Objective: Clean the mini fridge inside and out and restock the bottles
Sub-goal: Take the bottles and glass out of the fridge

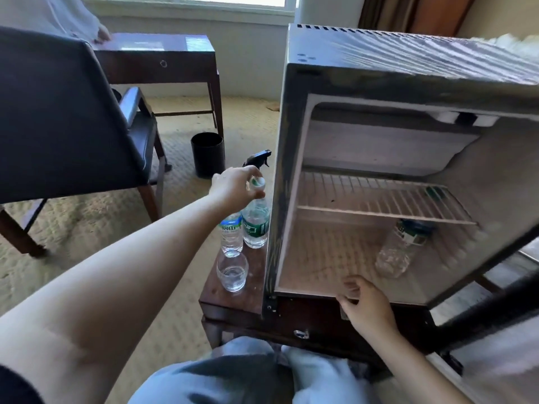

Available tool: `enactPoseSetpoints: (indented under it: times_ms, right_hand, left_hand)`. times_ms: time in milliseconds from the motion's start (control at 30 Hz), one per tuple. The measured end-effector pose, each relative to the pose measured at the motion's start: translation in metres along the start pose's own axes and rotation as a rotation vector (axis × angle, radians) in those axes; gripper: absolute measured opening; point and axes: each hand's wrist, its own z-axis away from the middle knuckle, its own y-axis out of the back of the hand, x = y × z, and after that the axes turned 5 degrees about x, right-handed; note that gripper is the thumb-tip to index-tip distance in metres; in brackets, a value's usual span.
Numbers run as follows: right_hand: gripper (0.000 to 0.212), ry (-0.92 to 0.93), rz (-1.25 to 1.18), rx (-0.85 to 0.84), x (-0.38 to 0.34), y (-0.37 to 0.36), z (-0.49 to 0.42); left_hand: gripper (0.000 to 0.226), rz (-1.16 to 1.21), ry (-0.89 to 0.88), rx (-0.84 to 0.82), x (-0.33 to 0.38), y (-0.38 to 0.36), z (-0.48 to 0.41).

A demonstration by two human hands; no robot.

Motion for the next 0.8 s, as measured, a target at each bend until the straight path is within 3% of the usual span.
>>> enactPoseSetpoints:
  times_ms: [267,400,500,667,800]
  right_hand:
    - [0.023,-0.032,-0.069,-0.017,0.008,-0.013,-0.020]
    - [0.021,-0.060,-0.094,0.014,0.008,-0.006,-0.026]
    - [0.021,-0.105,-0.114,0.049,0.010,0.004,-0.026]
    - [0.031,-0.223,-0.208,0.201,0.019,0.030,-0.024]
    - [0.057,-0.251,-0.228,0.354,0.020,0.053,-0.031]
  left_hand:
    - [0.022,-0.126,-0.003,0.002,-0.006,-0.021,-0.002]
    - [0.028,-0.181,-0.037,-0.008,-0.005,-0.021,0.002]
    - [0.031,-0.137,-0.092,0.078,-0.003,-0.020,0.012]
    - [0.028,-0.064,-0.155,0.311,-0.008,-0.028,0.077]
    - [0.025,-0.078,-0.259,0.327,-0.016,-0.042,0.134]
